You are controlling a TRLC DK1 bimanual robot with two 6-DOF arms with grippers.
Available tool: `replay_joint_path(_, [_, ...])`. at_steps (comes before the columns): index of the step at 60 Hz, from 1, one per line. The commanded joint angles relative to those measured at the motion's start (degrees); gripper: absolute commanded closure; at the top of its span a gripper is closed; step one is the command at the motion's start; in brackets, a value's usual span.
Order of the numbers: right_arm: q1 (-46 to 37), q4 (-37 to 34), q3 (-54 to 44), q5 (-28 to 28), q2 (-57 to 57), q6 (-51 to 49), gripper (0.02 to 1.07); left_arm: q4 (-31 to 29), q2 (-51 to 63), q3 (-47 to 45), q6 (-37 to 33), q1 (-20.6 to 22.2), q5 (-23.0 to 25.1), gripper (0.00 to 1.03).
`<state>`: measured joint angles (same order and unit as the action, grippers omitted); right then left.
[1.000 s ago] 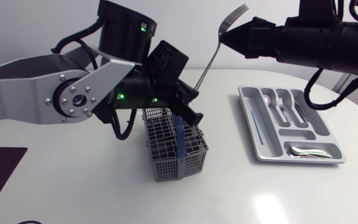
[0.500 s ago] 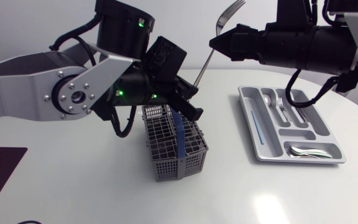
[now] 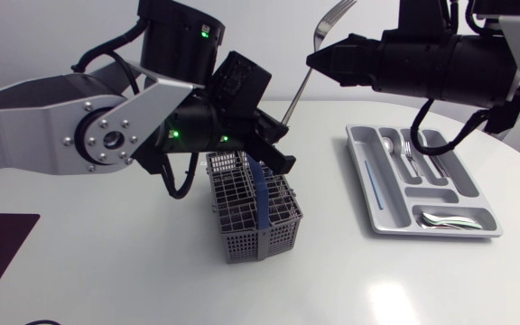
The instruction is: Unload the cutlery basket into the drawer organizer.
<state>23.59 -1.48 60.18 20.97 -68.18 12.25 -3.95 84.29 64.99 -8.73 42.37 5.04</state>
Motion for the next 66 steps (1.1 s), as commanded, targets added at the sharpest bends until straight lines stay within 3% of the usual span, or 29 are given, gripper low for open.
replay_joint_path(1, [0.40,0.42,1.34,0.12,-0.55,0.67,1.01,0.96,0.61,2.24,1.96,-0.53,-0.20,1.00])
replay_joint_path(20, [0.14,-0.19,1.34,0.21,0.16,0.49,1.01,1.04,0.44,1.98,2.05,-0.36,-0.29,0.95])
replay_joint_path(37, [-2.59,-1.16,1.25,1.18,1.30,0.05,1.01,1.13,-1.94,1.81,1.70,-1.24,-0.64,0.38])
replay_joint_path(44, [-9.36,-4.15,2.66,4.25,1.30,-1.53,1.01,0.87,-4.14,1.45,0.38,-2.12,-2.66,0.23])
replay_joint_path(53, [-21.49,-11.01,6.79,7.59,-2.92,-7.68,1.01,-0.63,-6.68,0.84,-1.64,-5.02,-2.93,0.20])
replay_joint_path(66, [-35.81,-24.80,18.74,6.71,-17.60,-22.01,1.01,-2.38,-7.65,-1.80,-4.01,-8.97,-2.84,0.16])
